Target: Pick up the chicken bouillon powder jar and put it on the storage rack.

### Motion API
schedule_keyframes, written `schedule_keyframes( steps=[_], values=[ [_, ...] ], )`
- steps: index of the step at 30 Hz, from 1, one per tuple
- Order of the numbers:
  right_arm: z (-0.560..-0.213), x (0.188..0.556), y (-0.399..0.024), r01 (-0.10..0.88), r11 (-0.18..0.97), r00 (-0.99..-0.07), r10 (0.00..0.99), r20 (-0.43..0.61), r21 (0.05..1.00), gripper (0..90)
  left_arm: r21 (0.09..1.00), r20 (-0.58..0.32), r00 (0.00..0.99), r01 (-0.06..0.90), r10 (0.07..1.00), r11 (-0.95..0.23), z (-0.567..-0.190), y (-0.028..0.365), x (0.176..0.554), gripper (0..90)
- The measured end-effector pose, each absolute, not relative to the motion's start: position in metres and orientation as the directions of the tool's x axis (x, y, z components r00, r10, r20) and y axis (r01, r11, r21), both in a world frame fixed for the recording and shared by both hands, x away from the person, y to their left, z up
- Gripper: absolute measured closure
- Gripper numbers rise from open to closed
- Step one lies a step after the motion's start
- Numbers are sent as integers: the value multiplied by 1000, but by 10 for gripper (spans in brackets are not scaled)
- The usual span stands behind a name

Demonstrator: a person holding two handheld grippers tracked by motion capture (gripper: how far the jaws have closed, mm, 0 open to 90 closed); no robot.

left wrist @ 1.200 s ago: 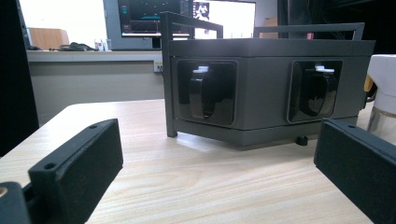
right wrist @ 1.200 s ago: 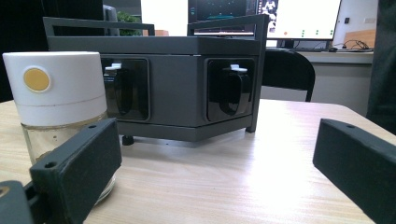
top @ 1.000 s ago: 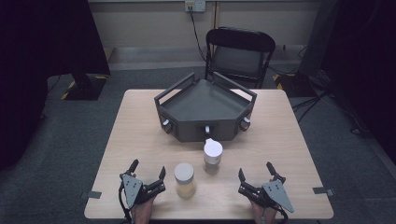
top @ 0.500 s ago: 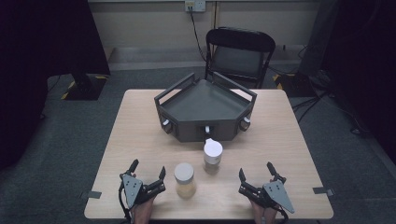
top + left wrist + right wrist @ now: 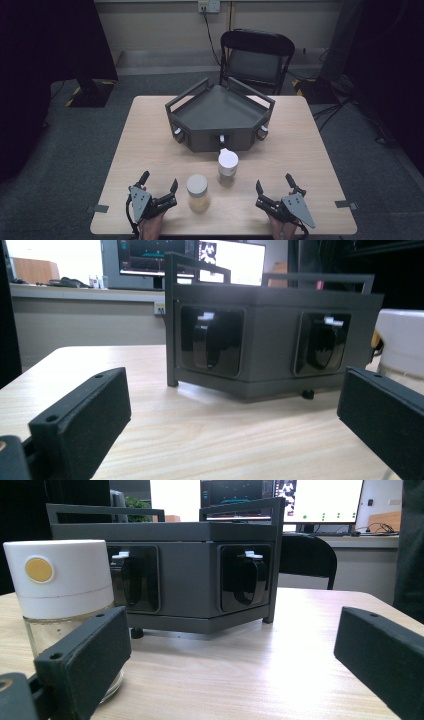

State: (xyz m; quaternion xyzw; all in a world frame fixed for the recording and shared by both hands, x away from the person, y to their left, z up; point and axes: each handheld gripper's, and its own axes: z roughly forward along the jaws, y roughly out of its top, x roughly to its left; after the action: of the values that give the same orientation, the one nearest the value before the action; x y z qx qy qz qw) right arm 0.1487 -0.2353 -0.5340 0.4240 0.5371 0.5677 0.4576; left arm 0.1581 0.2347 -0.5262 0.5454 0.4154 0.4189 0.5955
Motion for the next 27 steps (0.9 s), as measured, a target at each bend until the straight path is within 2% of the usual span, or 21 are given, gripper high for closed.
schedule_keyframes(
  steps=[16, 21, 27],
  values=[
    [-534, 149, -235, -65, -4, -221, 975, -10, 998, 8, 995, -42, 333, -71, 942, 69, -505, 234, 145, 2],
    [-534, 149, -235, -66, -4, -219, 976, -10, 998, 8, 996, -17, 348, -75, 937, 45, -495, 233, 142, 2],
    [-534, 149, -235, -66, -4, -218, 976, -11, 998, 8, 992, -35, 380, -101, 924, 79, -485, 233, 134, 2]
  ],
)
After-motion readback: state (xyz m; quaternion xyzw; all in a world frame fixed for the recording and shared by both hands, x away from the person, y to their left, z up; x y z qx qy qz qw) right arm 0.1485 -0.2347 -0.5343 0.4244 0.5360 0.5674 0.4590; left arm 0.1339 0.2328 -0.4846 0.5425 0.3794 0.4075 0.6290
